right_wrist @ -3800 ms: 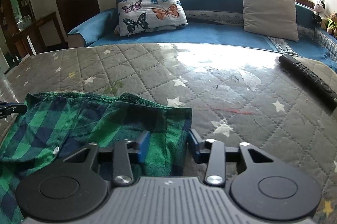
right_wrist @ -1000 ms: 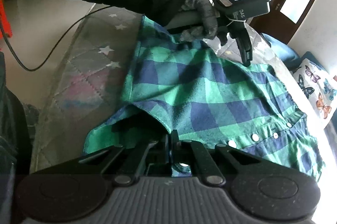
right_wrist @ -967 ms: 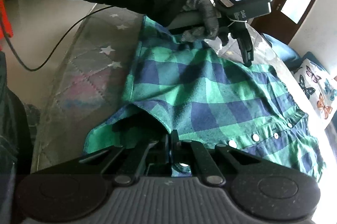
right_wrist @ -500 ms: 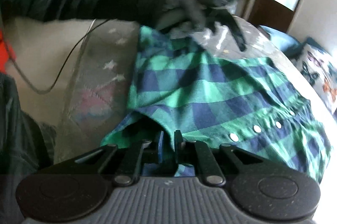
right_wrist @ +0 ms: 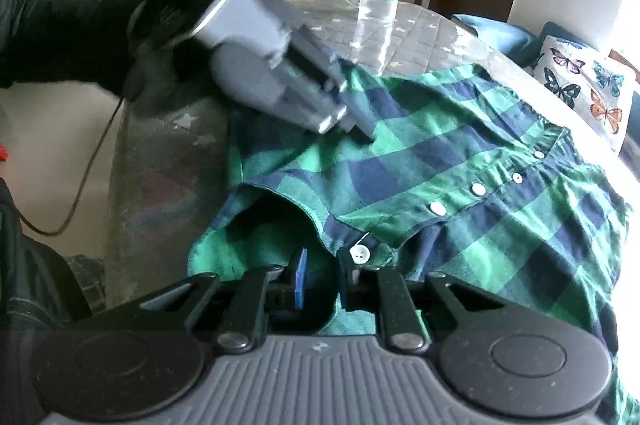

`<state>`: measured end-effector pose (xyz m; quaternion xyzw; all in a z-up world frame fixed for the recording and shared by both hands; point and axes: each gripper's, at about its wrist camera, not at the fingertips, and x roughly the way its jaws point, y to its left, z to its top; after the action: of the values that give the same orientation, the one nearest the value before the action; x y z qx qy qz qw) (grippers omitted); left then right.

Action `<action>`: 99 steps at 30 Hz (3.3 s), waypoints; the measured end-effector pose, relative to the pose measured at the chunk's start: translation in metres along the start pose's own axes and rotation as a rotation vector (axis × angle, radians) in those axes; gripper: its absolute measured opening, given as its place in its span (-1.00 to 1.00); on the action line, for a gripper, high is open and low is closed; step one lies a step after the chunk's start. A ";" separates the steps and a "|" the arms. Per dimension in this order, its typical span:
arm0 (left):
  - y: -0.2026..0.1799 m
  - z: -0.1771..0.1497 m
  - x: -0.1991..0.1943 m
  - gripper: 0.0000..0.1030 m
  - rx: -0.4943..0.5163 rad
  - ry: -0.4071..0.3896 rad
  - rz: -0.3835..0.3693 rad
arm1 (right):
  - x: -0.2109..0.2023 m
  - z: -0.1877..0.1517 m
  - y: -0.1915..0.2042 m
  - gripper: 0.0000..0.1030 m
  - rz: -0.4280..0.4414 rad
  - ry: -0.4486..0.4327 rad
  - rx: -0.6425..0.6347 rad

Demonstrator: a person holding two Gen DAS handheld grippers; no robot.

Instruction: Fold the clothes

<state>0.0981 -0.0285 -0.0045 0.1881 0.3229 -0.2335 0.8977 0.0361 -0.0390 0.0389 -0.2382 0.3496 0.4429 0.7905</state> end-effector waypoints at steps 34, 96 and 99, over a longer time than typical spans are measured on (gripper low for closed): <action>0.040 -0.082 -0.102 -0.64 -0.244 0.000 0.071 | 0.024 0.030 0.012 -0.31 -0.065 -0.095 0.067; 0.099 0.038 -0.171 -0.93 -0.527 -0.446 0.376 | 0.023 0.029 0.010 -0.10 -0.063 -0.150 0.165; 0.064 0.058 -0.161 -0.93 -0.477 -0.459 0.265 | 0.009 0.017 -0.001 -0.10 -0.106 -0.166 0.218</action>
<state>0.0515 0.0438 0.1564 -0.0439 0.1310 -0.0694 0.9880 0.0464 -0.0234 0.0426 -0.1314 0.3160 0.3782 0.8602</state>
